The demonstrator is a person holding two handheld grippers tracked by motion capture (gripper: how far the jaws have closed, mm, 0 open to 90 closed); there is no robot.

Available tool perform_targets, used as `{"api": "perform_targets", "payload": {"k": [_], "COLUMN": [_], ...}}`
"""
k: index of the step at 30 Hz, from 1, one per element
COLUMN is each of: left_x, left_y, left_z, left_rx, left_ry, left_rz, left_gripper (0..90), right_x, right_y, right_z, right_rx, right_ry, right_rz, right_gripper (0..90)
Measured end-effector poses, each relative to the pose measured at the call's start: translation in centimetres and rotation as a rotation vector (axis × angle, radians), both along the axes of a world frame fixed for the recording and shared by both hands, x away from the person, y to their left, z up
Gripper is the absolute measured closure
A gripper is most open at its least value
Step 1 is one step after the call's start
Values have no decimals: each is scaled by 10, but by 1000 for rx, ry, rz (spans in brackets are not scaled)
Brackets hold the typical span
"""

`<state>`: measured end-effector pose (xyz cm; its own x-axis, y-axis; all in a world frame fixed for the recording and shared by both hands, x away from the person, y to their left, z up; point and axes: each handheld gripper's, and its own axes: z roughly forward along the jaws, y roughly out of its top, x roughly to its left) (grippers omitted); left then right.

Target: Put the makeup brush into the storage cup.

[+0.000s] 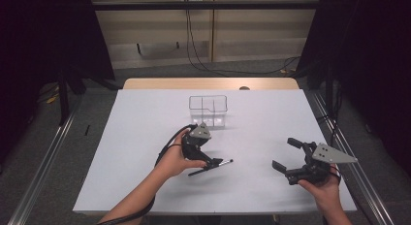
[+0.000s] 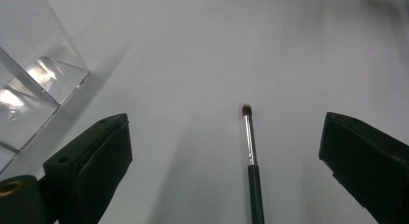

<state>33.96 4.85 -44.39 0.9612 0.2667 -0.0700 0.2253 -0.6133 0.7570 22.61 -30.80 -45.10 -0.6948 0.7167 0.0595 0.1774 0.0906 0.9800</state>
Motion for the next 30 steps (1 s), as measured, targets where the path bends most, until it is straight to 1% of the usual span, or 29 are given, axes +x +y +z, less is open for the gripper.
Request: {"api": "perform_targets", "payload": {"k": [4,8,9,10,12,15,17,22,23,24,27,30], "left_x": [1,3,4,4,5,5,5,6,7,7,7,6], "left_y": [-5,-11,-13,-13,-15,-19,-21,-23,-24,-24,-26,-29], "left_z": [2,4,4,4,4,4,5,5,5,5,8,9], "left_rx": [43,92,131,131,162,193,215,247,265,265,308,335], "left_ry": [15,27,36,36,50,60,52,67,67,67,74,82], "left_rz": [-18,-48,-58,-58,-68,-74,-85,-80,-83,-83,-92,-103], "left_gripper": [44,44,44,44,44,44,44,44,44,44,44,44], "right_x": [0,0,0,0,-1,-1,-1,-1,-1,-1,-1,-1], "right_y": [0,0,1,1,0,-1,-1,-1,-1,-1,-1,-1], "right_z": [0,0,0,0,1,0,1,1,1,1,1,1], "right_rx": [-2,-3,-5,-5,-8,-4,-4,-4,-4,-4,-5,-4], "right_ry": [-2,2,1,1,-6,-3,-1,-5,-4,-4,-4,-4], "right_rz": [1,3,3,3,5,4,3,6,4,4,5,3], "right_gripper": [0,0,0,0,0,0,0,0,0,0,0,0]}}
